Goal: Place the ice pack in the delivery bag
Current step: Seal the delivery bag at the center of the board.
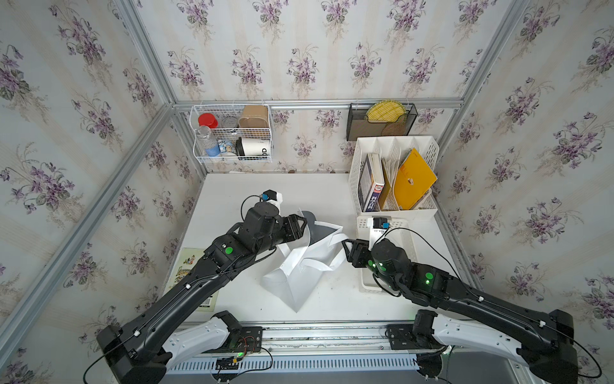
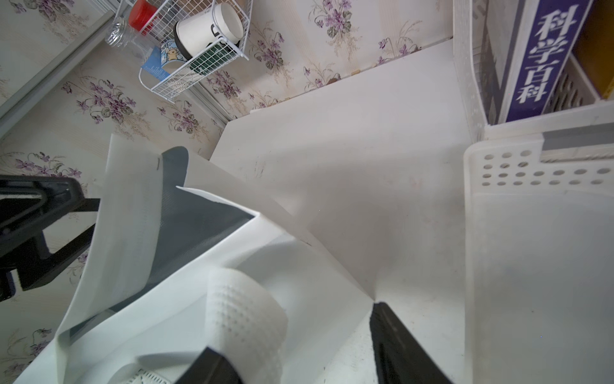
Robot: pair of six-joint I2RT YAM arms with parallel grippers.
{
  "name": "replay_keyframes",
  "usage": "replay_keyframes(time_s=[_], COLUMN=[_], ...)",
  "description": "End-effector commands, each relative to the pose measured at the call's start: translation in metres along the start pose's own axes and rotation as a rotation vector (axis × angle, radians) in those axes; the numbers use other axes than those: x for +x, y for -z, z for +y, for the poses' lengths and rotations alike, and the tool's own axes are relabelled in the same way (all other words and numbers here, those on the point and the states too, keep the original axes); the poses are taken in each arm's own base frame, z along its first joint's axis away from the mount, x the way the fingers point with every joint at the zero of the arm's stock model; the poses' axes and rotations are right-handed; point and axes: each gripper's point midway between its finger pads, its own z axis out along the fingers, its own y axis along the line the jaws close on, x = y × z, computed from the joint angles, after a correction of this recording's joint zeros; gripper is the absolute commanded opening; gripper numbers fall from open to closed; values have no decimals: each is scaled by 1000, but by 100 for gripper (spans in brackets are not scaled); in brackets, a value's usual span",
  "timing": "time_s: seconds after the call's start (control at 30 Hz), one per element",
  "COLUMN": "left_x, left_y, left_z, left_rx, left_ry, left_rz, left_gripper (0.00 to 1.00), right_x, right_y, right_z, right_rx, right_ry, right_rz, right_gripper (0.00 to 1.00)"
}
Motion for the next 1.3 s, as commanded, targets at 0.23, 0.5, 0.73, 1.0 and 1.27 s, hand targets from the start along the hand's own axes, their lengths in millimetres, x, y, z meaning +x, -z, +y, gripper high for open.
replay_keyframes(time_s=[0.23,0.5,0.73,1.0,1.27], left_x=[-20,-18,-3,9,9], left_y=[-4,-4,-12,-14,-13], left_z=[-10,-19,-29,-11,0], left_rx=[2,32,73,-61,-141], left_ry=[37,-7,-84,-189,-258], left_rz=[-61,-27,66,147,183], left_gripper=[61,61,62,60,58], right_x=[-48,-71,-40,-15,-1], right_y=[30,57,20,-8,-24], right_z=[-4,27,36,48,36], right_rx=[-64,-218,-186,-309,-355], right_ry=[20,75,253,280,291], right_rz=[-168,-212,-57,39,79], right_gripper=[67,70,71,72,73])
